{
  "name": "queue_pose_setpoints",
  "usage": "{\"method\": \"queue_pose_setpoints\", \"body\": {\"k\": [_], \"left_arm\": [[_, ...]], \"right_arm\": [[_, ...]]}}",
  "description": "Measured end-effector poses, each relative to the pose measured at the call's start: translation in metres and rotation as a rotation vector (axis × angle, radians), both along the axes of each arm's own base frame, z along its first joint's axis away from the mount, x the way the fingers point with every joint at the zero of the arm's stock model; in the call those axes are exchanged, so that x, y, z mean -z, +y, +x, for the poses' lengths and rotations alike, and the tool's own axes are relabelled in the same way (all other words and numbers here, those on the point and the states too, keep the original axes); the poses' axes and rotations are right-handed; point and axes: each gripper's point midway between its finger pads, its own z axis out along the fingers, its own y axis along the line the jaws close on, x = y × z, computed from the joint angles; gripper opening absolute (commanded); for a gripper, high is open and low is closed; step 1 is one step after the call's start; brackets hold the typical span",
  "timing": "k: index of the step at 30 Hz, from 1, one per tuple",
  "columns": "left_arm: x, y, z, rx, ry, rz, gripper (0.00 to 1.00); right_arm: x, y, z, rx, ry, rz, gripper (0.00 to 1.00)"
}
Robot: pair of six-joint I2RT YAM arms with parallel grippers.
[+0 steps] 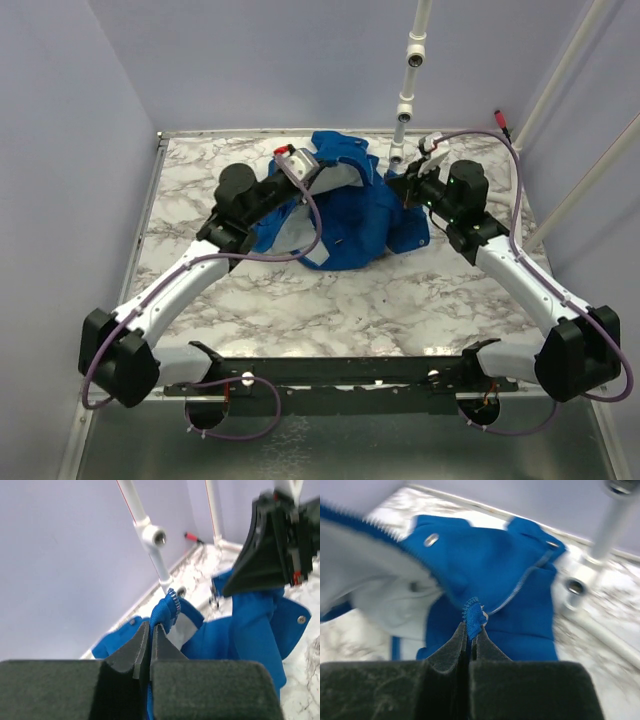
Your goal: Zip up the jacket
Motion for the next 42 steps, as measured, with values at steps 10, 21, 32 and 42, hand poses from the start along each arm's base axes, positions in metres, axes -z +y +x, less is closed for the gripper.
{"method": "queue_pose_setpoints", "body": {"k": [10,21,32,42], "left_arm": [[-0.090,0.031,-0.052,0.106,-0.003,-0.177,0.04],[-0.093,0.032,-0.090,0.236,0.183,-0.303,0.00],[-0.107,0.034,-0.107,0.305,0.252,-0.383,0.00],[-0.107,0.033,-0.129,0.389,0.233,-0.377,0.00]], "right_arm": [[-0.081,0.081,-0.089,-0.681,-0.137,0.278,0.01],[-0.114,0.094,-0.144,-1.048,-0.124,0.315,0.01],[-0.128,0.105,-0.165,-1.139,-0.087,0.278,0.01],[-0.135,0.114,-0.176,-1.172,-0.074,0.252,0.01]]}}
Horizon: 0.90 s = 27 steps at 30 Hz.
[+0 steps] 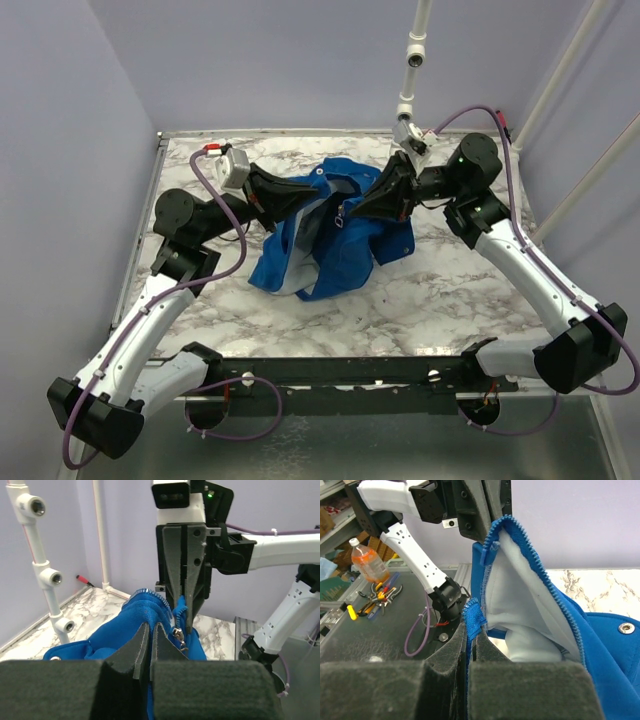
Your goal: Zip up the jacket
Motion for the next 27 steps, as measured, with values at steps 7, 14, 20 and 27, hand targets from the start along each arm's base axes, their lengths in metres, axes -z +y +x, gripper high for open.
{"method": "queue_pose_setpoints", "body": {"k": [7,14,20,27], "left_arm": [[0.006,-0.008,-0.017,0.088,-0.049,0.032,0.00],[0.009,-0.009,-0.020,0.104,-0.076,0.040,0.00],[0.010,-0.009,-0.020,0.106,-0.084,0.041,0.00],[0.010,-0.009,-0.020,0.103,-0.089,0.042,0.00]], "right_arm": [[0.004,0.000,-0.001,-0.019,0.020,-0.019,0.01],[0.004,0.000,-0.002,-0.022,0.014,-0.031,0.01],[0.006,0.002,-0.003,-0.013,0.023,-0.038,0.01],[0.001,0.011,-0.012,0.035,0.035,-0.039,0.01]]}}
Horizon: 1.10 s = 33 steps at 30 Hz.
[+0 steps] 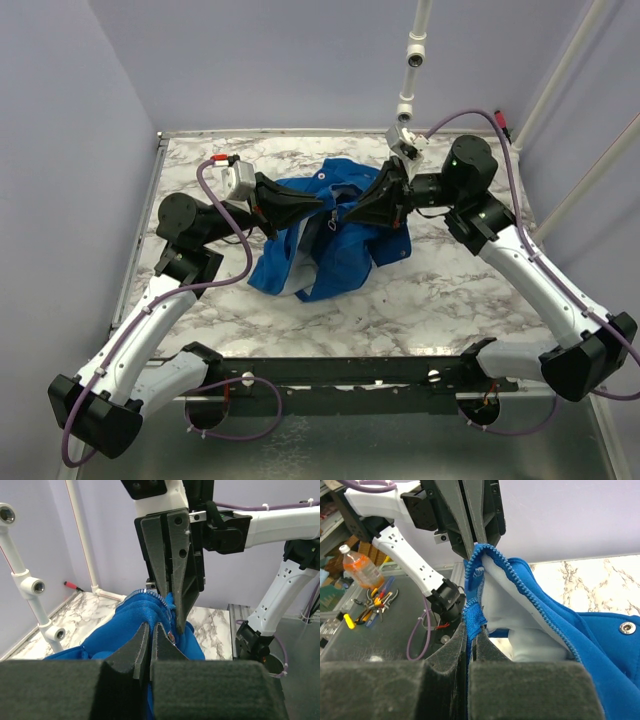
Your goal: Zip up the jacket
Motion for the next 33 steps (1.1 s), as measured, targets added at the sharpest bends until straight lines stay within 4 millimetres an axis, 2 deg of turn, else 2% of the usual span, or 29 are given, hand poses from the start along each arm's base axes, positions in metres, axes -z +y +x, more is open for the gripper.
{"method": "queue_pose_setpoints", "body": {"k": [10,33], "left_arm": [[0.001,-0.001,0.002,-0.003,-0.005,0.004,0.00],[0.001,-0.001,0.003,-0.003,-0.009,0.001,0.00]], "right_arm": [[-0.019,-0.009,-0.011,0.105,-0.008,0.017,0.01],[-0.013,-0.004,-0.009,0.099,0.054,0.001,0.01]]}}
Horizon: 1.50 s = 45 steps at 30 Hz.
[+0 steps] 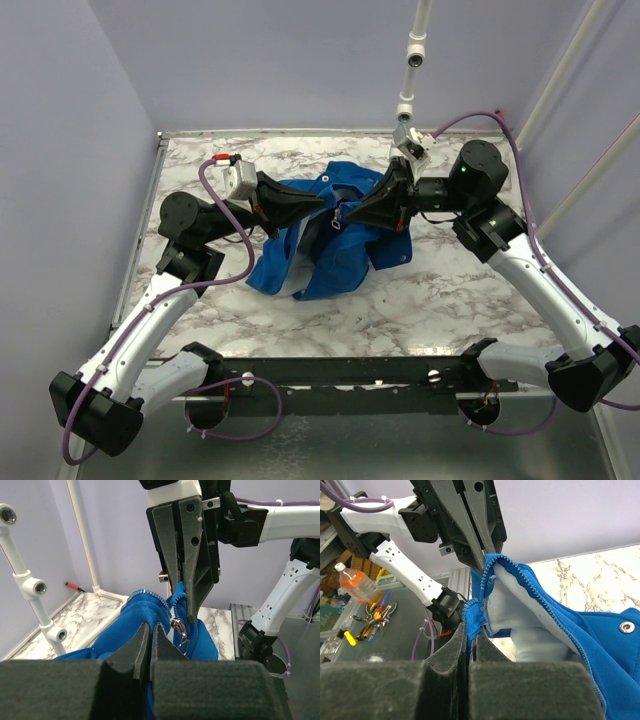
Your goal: Zip up the jacket
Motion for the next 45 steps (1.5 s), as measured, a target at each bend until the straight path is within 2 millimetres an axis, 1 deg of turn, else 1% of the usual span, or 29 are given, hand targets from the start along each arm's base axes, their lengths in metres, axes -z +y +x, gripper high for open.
{"method": "queue_pose_setpoints", "body": {"k": [11,45], "left_arm": [[0.0000,0.0000,0.0001,0.000,-0.001,0.000,0.00],[0.0002,-0.0002,0.0001,0.000,-0.011,0.004,0.00]], "right_arm": [[-0.0001,0.0013,-0.0026,-0.009,0.008,0.000,0.01],[0.0013,0.0024,0.0043,0.018,-0.016,-0.001,0.01]]}}
